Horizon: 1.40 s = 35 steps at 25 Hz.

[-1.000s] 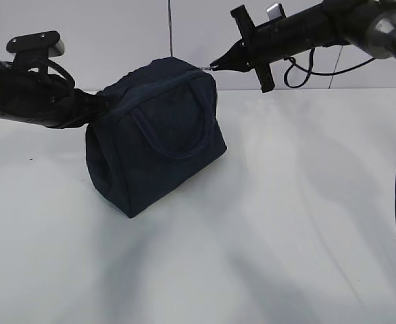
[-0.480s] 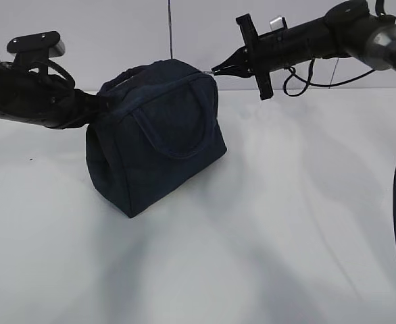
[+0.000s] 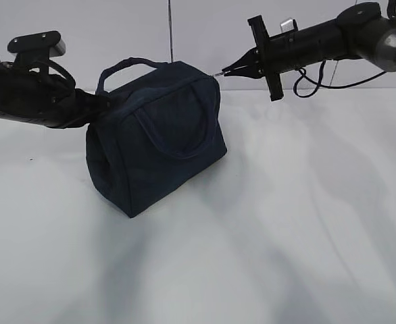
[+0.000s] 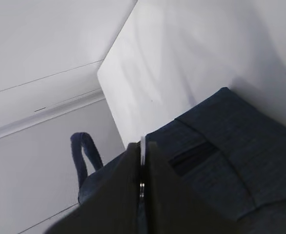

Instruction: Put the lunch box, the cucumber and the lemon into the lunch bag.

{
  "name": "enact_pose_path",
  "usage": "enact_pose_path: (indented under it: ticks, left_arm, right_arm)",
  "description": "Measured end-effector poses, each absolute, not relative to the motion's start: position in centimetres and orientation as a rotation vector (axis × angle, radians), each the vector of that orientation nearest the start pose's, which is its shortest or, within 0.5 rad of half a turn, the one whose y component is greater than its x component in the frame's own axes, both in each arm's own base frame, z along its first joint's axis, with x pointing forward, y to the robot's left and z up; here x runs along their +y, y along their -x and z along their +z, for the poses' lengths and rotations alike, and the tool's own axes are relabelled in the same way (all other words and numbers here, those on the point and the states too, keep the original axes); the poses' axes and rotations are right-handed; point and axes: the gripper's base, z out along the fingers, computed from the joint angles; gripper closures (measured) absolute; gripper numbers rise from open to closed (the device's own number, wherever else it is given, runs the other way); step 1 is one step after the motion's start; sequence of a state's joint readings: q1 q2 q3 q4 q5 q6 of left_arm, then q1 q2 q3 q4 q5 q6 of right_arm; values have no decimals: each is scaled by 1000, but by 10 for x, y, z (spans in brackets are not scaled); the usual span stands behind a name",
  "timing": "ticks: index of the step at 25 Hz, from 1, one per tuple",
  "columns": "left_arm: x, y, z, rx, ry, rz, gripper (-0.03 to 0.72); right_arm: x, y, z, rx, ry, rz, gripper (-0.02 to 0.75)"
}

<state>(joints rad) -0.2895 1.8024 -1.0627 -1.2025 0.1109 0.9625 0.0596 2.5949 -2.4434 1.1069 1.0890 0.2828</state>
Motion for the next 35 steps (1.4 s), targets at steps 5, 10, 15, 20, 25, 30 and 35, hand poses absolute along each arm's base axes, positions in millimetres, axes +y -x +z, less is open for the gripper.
enact_pose_path:
  ticks: [5,10,15,20,25,30,35]
  left_arm:
    - [-119,-366,196,2288,-116,-396,698]
    - [-119,-366,196,2289,-118,-400,698]
    - [-119,-366,196,2289,-118,-400,698]
    - [-119,-366,196,2289,-118,-400,698]
    - [-120,-366,197,2286,-163,-383,694]
    - [-122,-371,214,2225,-311,-335,637]
    - [-125,-373,222,2211,-346,-353,619]
  right_arm:
    - [101,-547,198,2473,-642,1454,737]
    - [97,-546,192,2531,-554,1332,737]
    - [96,-545,189,2551,-463,1281,737]
    - [99,-545,177,2558,-400,1318,737]
    - [107,-545,171,2550,-287,1323,737]
    - [108,-541,170,2580,-196,1322,737]
    - [112,-539,169,2579,-84,1299,737]
